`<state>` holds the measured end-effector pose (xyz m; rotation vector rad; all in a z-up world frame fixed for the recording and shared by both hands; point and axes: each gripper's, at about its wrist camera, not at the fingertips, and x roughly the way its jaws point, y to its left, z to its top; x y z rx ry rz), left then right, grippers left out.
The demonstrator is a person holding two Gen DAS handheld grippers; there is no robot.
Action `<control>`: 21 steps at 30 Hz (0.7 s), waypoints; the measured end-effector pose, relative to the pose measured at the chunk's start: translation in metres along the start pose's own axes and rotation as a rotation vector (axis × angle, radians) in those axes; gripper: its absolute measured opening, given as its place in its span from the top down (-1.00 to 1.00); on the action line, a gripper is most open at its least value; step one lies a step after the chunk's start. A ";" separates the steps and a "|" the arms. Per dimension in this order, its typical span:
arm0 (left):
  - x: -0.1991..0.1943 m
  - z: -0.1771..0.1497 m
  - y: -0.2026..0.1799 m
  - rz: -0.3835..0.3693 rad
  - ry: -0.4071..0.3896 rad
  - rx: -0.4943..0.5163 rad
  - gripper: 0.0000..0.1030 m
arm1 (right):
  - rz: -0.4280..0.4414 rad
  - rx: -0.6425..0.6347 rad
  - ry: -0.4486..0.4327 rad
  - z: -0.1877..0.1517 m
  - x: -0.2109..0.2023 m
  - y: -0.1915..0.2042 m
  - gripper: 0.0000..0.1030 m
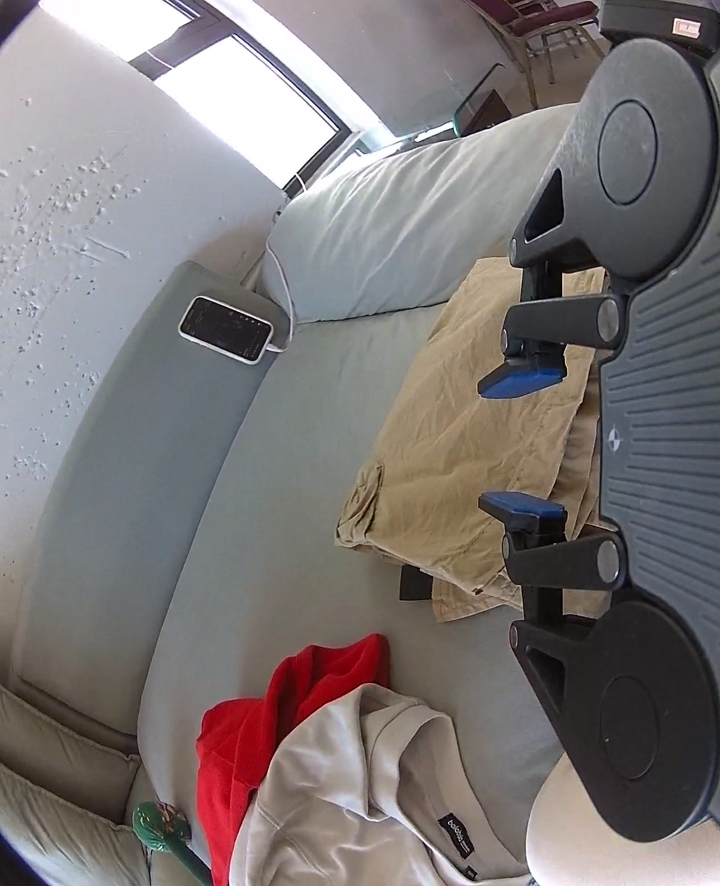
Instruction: Fold clothes
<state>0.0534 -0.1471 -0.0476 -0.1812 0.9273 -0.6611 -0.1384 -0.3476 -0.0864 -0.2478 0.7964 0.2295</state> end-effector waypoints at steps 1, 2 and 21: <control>0.004 -0.001 0.000 0.009 0.018 0.009 0.32 | 0.015 -0.002 0.020 -0.003 -0.004 0.004 0.63; 0.007 -0.002 0.001 0.020 0.035 0.017 0.32 | 0.038 0.027 0.032 -0.004 -0.011 0.005 0.63; 0.043 0.011 0.031 0.097 -0.024 0.016 0.09 | 0.078 0.753 -0.227 0.014 -0.037 -0.012 -0.08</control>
